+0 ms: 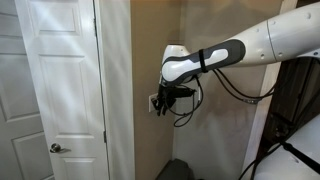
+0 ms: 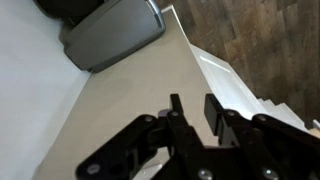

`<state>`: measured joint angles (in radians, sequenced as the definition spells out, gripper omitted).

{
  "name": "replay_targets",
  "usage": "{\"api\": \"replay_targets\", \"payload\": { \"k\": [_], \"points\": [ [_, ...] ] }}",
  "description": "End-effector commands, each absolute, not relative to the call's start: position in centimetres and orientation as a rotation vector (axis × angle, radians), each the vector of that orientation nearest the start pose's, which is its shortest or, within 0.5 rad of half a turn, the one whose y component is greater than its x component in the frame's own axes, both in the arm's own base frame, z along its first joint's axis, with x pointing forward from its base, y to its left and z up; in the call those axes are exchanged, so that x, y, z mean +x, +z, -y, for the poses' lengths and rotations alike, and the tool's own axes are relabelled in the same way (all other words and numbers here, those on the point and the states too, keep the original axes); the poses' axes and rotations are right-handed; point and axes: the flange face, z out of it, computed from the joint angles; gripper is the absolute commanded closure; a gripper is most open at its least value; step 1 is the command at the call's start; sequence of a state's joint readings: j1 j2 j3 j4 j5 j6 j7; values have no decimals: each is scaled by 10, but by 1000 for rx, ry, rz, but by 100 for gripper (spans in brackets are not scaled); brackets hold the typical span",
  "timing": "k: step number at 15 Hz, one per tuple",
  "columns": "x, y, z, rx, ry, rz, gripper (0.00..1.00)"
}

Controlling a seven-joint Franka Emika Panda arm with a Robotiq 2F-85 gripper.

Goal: Flip the left light switch

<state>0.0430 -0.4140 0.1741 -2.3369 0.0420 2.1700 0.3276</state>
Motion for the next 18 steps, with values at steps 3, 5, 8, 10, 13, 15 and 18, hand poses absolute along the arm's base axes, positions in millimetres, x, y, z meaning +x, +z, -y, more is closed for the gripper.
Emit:
{"api": "replay_targets", "payload": {
  "k": [3, 5, 8, 10, 13, 15, 18],
  "points": [
    [497, 508, -76, -2928, -576, -600, 100],
    [511, 506, -68, -2852, -612, -734, 100],
    [526, 503, -58, -2741, -622, -922, 100],
    [534, 503, -50, -2669, -628, -1059, 100],
    [543, 506, -37, -2558, -599, -1248, 100],
    [547, 507, -27, -2492, -588, -1350, 100],
    [551, 507, -19, -2394, -577, -1457, 100]
  ]
}}
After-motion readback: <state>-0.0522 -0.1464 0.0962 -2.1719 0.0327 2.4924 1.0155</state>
